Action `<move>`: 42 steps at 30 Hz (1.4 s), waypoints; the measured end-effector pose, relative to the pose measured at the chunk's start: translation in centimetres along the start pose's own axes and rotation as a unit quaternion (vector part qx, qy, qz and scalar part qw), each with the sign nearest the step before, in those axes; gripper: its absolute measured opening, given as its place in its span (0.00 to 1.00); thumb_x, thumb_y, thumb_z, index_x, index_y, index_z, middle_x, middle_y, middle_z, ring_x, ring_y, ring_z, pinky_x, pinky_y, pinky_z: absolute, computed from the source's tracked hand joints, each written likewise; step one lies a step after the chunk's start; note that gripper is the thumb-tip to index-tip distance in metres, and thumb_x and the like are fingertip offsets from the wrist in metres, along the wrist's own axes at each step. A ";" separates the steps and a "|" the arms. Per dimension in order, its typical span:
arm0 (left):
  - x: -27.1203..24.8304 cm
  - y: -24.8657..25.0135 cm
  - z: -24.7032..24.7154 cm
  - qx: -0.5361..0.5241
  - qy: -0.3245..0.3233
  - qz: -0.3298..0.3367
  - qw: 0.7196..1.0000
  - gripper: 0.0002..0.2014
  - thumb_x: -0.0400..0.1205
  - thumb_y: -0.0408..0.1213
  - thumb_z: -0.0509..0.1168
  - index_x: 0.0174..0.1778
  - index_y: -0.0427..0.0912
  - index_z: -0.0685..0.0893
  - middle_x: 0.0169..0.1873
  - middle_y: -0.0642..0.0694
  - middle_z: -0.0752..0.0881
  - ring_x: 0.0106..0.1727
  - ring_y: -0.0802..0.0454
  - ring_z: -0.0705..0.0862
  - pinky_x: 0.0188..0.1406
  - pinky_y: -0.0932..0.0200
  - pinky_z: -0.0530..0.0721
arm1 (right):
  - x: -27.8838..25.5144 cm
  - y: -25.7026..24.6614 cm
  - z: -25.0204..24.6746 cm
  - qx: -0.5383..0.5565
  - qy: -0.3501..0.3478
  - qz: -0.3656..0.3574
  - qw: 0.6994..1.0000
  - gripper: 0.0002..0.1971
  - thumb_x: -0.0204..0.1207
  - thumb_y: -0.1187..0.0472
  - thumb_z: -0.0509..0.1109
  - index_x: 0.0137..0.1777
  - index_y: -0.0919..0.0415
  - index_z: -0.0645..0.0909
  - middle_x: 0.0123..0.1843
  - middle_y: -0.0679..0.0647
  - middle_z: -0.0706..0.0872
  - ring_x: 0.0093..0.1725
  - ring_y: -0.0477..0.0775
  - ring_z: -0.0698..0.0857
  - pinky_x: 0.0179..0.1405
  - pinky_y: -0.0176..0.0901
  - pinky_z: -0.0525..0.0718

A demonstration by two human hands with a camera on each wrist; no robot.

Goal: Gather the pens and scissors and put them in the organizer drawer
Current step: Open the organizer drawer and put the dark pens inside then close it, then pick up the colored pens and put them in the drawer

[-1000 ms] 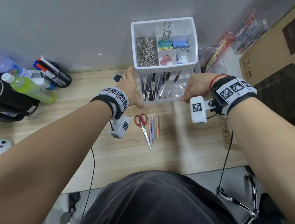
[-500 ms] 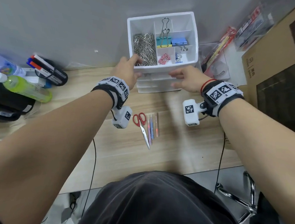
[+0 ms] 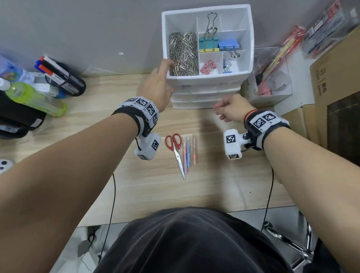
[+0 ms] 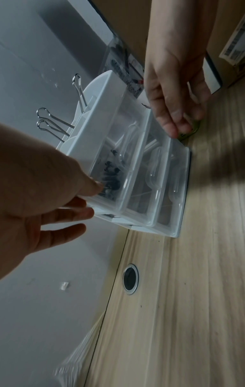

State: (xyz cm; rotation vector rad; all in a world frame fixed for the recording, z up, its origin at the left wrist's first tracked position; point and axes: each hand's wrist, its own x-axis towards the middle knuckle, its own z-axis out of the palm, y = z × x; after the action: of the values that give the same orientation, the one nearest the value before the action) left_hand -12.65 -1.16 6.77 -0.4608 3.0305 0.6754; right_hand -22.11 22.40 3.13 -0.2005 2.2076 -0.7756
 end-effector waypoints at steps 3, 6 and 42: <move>-0.3 -0.1 0.4 -0.001 0.013 0.010 1.000 0.22 0.80 0.33 0.70 0.65 0.48 0.69 0.47 0.54 0.79 0.43 0.44 0.84 0.44 0.49 0.80 | 0.8 -0.2 1.4 0.018 -0.012 0.024 0.999 0.15 0.77 0.65 0.71 0.64 0.62 0.84 0.55 0.63 0.90 0.47 0.58 0.89 0.55 0.55 0.90; -0.4 -0.1 0.4 0.001 0.019 0.032 0.999 0.20 0.79 0.32 0.70 0.59 0.50 0.68 0.45 0.52 0.82 0.42 0.44 0.84 0.42 0.47 0.83 | 1.4 -1.3 2.0 0.069 -0.018 0.032 0.997 0.19 0.77 0.66 0.71 0.68 0.66 0.81 0.57 0.63 0.87 0.50 0.60 0.88 0.59 0.58 0.88; -5.1 -0.6 4.7 0.060 -0.195 0.052 0.977 0.11 0.83 0.46 0.65 0.55 0.51 0.91 0.55 0.48 0.88 0.50 0.52 0.82 0.52 0.54 0.81 | -3.2 -0.4 2.4 -0.042 -0.052 0.062 0.996 0.17 0.83 0.54 0.65 0.61 0.69 0.81 0.35 0.58 0.91 0.21 0.50 0.78 0.14 0.33 0.70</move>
State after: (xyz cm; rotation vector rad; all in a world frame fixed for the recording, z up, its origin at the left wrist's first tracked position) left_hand -7.84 1.74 2.57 -0.1439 2.7127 0.5101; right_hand -18.21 22.12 4.06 -0.1401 2.1342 -0.5924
